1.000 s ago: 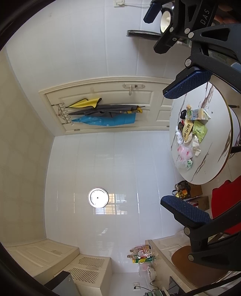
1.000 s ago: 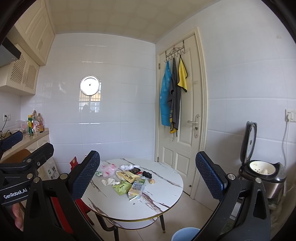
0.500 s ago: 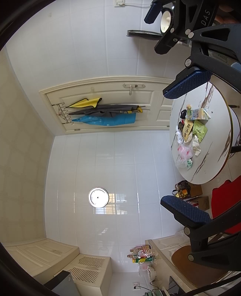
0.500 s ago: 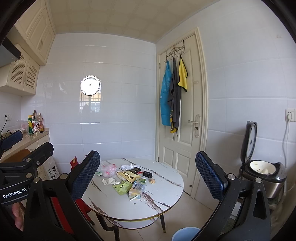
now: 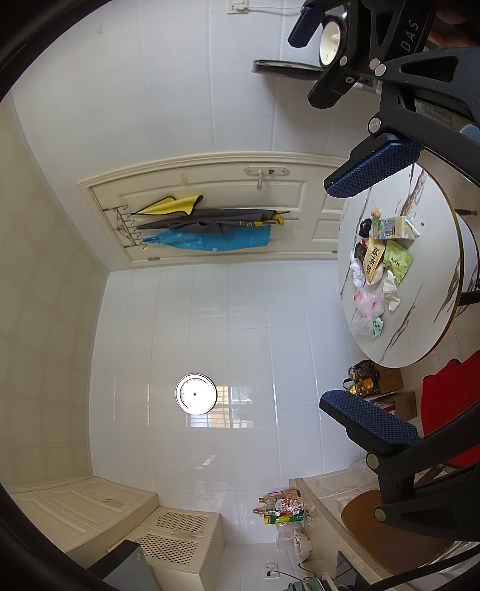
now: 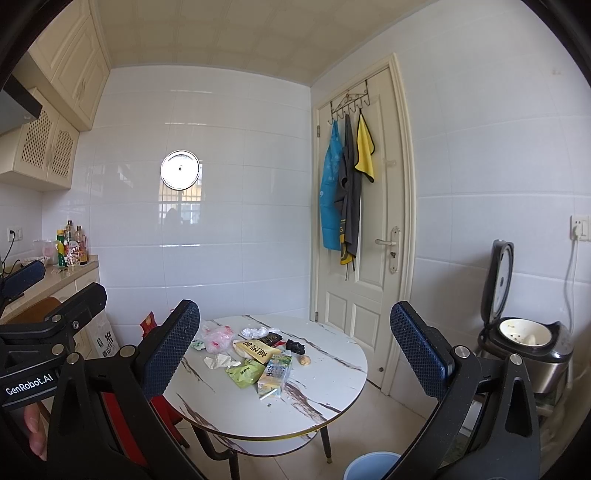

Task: Collect trash

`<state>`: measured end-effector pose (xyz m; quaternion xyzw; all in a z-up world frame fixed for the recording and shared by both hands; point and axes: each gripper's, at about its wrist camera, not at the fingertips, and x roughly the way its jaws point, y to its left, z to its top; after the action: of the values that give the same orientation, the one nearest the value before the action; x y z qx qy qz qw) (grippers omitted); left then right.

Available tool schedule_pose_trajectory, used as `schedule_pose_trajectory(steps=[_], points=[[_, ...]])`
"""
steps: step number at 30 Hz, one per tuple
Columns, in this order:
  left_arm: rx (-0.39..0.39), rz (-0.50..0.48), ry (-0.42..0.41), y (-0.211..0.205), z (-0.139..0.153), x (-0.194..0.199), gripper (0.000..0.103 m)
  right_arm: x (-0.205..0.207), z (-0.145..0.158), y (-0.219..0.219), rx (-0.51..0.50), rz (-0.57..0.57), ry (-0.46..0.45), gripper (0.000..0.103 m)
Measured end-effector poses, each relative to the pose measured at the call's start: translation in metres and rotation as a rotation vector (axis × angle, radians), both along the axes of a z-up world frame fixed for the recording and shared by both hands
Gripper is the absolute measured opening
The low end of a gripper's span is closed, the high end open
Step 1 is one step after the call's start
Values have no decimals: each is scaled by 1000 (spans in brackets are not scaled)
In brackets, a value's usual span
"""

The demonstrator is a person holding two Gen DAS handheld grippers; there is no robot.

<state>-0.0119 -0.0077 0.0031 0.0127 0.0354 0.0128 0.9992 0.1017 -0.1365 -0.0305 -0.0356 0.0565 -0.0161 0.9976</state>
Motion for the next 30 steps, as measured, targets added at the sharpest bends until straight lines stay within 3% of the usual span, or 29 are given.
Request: schedule_pose_trajectory(steps=[23, 30], points=[[-3, -3, 4, 0, -2, 3, 102, 1, -3, 0, 1, 0, 2, 103], [-27, 6, 53, 10, -13, 42, 102, 25, -13, -5, -4, 4, 31, 103]])
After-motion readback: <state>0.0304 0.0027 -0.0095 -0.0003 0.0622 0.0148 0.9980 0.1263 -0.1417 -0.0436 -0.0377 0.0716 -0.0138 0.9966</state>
